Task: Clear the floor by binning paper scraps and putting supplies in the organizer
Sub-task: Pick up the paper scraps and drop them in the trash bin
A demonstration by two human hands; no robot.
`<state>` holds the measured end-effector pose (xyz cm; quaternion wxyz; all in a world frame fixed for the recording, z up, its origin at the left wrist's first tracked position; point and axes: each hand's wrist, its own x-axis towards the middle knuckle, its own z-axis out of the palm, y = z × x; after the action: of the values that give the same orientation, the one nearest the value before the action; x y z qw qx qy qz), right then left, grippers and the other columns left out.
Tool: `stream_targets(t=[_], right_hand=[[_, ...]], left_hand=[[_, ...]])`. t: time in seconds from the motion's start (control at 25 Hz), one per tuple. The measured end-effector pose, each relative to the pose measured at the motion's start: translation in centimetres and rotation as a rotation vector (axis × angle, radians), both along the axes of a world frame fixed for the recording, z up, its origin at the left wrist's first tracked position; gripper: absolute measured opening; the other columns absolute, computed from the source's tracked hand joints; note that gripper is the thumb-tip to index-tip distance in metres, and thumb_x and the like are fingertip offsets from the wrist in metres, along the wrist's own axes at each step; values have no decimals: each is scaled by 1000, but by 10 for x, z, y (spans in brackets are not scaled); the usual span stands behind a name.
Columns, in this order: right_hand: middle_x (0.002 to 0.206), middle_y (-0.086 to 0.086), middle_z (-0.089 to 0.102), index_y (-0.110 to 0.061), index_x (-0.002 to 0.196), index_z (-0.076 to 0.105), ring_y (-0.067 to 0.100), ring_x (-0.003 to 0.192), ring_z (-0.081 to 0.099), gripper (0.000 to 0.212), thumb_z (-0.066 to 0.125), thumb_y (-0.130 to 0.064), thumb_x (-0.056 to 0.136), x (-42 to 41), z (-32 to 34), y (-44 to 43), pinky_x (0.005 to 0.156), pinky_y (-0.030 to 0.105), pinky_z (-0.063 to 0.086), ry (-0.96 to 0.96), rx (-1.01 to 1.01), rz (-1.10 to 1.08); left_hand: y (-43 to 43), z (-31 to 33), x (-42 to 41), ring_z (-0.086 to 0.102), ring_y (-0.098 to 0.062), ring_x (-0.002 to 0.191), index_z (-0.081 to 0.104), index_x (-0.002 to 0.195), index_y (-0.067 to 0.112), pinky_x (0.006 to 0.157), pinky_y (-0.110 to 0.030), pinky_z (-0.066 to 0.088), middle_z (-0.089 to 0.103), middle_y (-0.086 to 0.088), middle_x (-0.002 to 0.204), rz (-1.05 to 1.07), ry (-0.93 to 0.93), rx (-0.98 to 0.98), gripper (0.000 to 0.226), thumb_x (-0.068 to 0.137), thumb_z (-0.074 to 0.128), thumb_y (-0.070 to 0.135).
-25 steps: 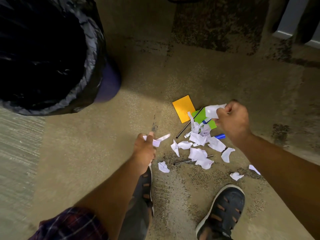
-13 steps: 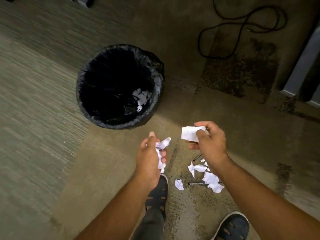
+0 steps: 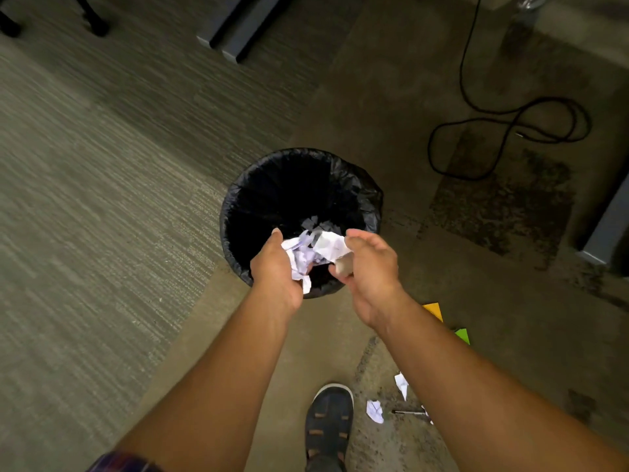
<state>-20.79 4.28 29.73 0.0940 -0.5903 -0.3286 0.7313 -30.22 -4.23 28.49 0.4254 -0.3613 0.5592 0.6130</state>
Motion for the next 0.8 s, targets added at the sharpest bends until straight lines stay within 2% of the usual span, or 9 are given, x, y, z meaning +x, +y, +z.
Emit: stream_targets(t=[0.08,0.12,0.16,0.2,0.28,0.36,0.52,0.64,0.8], right_hand=[[93,6,68,-20,109,65,19,79,64,13,61,-22,98,-11,0,-1,77,36,55,6,-28,27],[103,4,69,-21,115,64,19,92,66,18,62,-27,98,-13,0,-1,87,37,55,15,-50,44],[111,2,68,-22,119,61,20,105,65,23,61,-30,99,-13,0,-1,97,40,52,24,-71,58],[115,1,66,-23,120,60,20,113,63,22,61,-32,99,-11,0,0,105,43,48,36,-90,64],[111,-3,62,-28,107,60,18,111,60,8,60,-32,101,-5,2,3,111,46,45,63,-110,41],[115,0,62,-30,105,59,19,109,62,3,59,-32,102,5,2,8,108,48,48,93,-107,17],[120,12,70,-15,124,62,29,101,74,27,58,-30,102,43,0,24,87,44,60,105,-17,28],[117,14,71,-15,116,63,28,90,71,19,59,-26,101,87,-5,36,72,40,57,92,7,-38],[113,12,70,-20,108,65,26,86,68,9,60,-23,100,161,-22,53,65,37,54,-32,68,-44]], left_hand=[[2,-8,-15,62,-27,73,66,115,1,46,-23,47,66,-14,110,51,52,-60,41,107,44,35],[1,-13,-20,67,-32,88,66,115,2,64,-34,57,67,-17,123,49,70,-92,39,107,44,34],[-2,-17,-23,66,-35,107,65,122,4,90,-44,56,64,-19,133,21,73,-119,42,107,43,37],[-5,-22,-24,59,-37,124,61,132,7,111,-48,43,59,-20,142,-10,64,-133,46,106,43,41],[-10,-24,-22,43,-36,144,51,145,8,123,-50,26,48,-19,153,-44,45,-117,56,105,43,47],[-14,-21,-15,45,-35,143,48,147,7,122,-49,29,47,-20,154,-38,83,-95,59,105,45,48],[-14,-4,19,61,-25,125,55,142,8,114,-43,45,59,-16,144,-81,289,-47,52,103,56,42],[-8,8,52,70,-24,117,60,137,10,105,-42,54,69,-13,130,-124,374,-1,42,102,59,34],[11,10,110,75,-20,104,71,110,22,86,-38,61,76,-6,115,-290,486,-45,17,99,61,30]])
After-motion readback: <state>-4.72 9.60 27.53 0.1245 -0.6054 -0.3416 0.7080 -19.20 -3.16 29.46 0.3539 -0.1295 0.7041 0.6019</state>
